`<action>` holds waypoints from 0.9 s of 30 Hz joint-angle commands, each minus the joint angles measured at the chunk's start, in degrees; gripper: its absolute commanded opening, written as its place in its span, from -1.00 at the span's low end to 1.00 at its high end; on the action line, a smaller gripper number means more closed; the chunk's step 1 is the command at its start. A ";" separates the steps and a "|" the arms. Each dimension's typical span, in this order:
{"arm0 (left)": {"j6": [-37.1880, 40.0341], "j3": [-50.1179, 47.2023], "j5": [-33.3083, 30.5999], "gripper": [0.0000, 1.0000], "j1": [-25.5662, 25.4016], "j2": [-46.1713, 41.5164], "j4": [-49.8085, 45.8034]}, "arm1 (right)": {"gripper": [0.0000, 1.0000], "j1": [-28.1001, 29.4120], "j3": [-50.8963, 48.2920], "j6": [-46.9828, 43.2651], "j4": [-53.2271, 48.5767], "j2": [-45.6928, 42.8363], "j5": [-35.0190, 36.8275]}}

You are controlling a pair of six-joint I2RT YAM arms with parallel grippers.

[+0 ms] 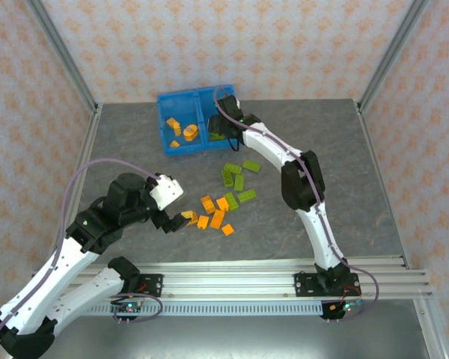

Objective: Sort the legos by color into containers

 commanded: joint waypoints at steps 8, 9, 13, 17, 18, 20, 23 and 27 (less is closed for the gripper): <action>-0.82 -0.57 -0.67 1.00 0.55 -0.20 1.56 | 0.39 -1.09 9.79 11.46 -3.49 4.38 -2.92; -0.76 -0.52 -0.63 1.00 0.62 -0.19 1.61 | 0.43 -1.13 10.15 11.81 -3.58 4.30 -2.94; -0.82 -0.65 -0.75 1.00 0.61 -0.21 1.62 | 0.52 -1.12 12.01 11.62 -5.16 3.32 -3.47; -0.78 -0.76 -1.20 1.00 0.71 -0.53 1.70 | 0.60 -1.15 10.23 10.04 -6.36 -1.39 -3.47; -0.74 -0.84 -1.18 1.00 0.74 -0.62 1.87 | 0.62 -1.04 8.67 9.23 -6.55 -3.37 -3.64; -0.74 -0.93 -1.13 1.00 0.77 -0.70 1.91 | 0.62 -0.88 3.53 6.61 -6.17 -8.31 -4.04; -0.61 -1.02 -1.02 1.00 0.79 -0.72 1.96 | 0.67 -0.27 -11.97 2.14 -3.41 -19.71 -0.42; -0.54 -0.97 -0.35 1.00 0.87 -0.89 2.06 | 0.93 -0.16 -37.37 2.28 2.53 -35.39 8.29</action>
